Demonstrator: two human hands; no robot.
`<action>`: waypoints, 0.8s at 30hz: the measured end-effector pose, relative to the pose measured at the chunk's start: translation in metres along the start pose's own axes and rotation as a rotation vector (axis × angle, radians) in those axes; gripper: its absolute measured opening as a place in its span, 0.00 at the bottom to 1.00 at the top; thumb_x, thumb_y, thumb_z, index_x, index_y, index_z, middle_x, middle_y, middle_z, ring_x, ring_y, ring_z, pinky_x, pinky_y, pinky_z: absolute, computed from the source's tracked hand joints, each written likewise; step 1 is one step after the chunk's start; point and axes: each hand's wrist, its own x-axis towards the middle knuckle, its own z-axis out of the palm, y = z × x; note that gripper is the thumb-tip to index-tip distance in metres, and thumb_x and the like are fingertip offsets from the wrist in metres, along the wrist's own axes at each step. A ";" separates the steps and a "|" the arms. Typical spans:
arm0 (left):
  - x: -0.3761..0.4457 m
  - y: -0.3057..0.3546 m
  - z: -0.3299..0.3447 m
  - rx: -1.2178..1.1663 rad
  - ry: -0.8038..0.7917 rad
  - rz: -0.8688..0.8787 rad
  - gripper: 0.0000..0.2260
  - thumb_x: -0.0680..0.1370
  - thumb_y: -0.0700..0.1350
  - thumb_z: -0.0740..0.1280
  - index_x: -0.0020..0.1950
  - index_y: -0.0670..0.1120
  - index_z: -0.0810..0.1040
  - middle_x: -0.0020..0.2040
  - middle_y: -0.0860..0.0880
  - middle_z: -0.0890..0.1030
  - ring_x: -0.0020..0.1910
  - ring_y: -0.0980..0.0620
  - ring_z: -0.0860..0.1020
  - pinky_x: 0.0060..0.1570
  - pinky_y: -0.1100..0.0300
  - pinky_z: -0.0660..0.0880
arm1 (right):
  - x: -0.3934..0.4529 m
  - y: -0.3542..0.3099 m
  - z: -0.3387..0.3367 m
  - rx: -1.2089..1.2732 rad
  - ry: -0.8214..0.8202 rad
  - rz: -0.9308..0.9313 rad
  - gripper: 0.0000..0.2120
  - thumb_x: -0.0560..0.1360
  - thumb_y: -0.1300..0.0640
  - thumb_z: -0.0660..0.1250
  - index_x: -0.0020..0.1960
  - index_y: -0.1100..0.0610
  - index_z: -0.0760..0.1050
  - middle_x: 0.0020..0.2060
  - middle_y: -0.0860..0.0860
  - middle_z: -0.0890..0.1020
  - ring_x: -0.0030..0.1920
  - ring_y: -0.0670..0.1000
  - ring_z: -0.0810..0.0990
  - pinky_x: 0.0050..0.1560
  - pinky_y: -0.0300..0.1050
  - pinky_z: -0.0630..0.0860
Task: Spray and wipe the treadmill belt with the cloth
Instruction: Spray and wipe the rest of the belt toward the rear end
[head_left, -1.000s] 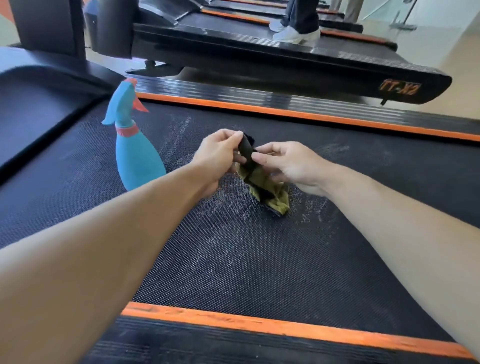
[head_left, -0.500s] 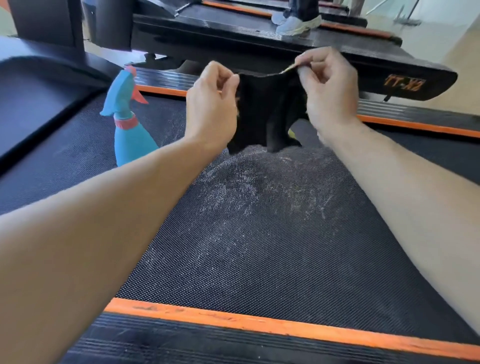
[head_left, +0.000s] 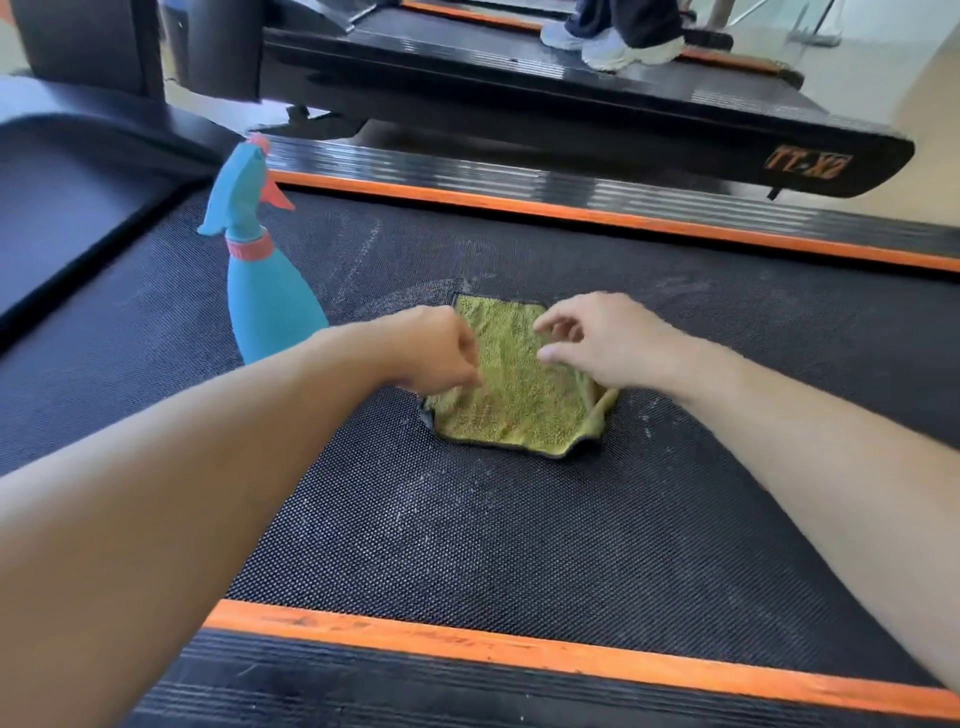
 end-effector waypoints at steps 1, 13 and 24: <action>0.003 -0.001 0.003 0.003 0.090 0.001 0.07 0.81 0.53 0.70 0.55 0.52 0.83 0.56 0.52 0.84 0.53 0.52 0.81 0.60 0.54 0.76 | 0.002 -0.002 0.016 -0.066 -0.012 0.014 0.28 0.75 0.40 0.67 0.72 0.46 0.68 0.68 0.48 0.73 0.68 0.51 0.72 0.65 0.50 0.71; 0.021 -0.025 0.022 0.199 0.146 0.052 0.26 0.76 0.59 0.73 0.72 0.52 0.77 0.66 0.48 0.76 0.67 0.45 0.73 0.68 0.48 0.71 | 0.013 0.021 0.065 -0.030 -0.029 -0.073 0.24 0.83 0.43 0.51 0.78 0.43 0.55 0.78 0.41 0.51 0.78 0.46 0.46 0.77 0.53 0.49; 0.014 -0.009 0.001 0.280 0.161 -0.106 0.12 0.76 0.42 0.66 0.57 0.49 0.84 0.51 0.47 0.83 0.48 0.44 0.79 0.46 0.54 0.76 | -0.001 0.020 0.045 0.020 0.157 0.085 0.36 0.68 0.29 0.65 0.71 0.46 0.70 0.66 0.47 0.72 0.68 0.50 0.68 0.65 0.55 0.70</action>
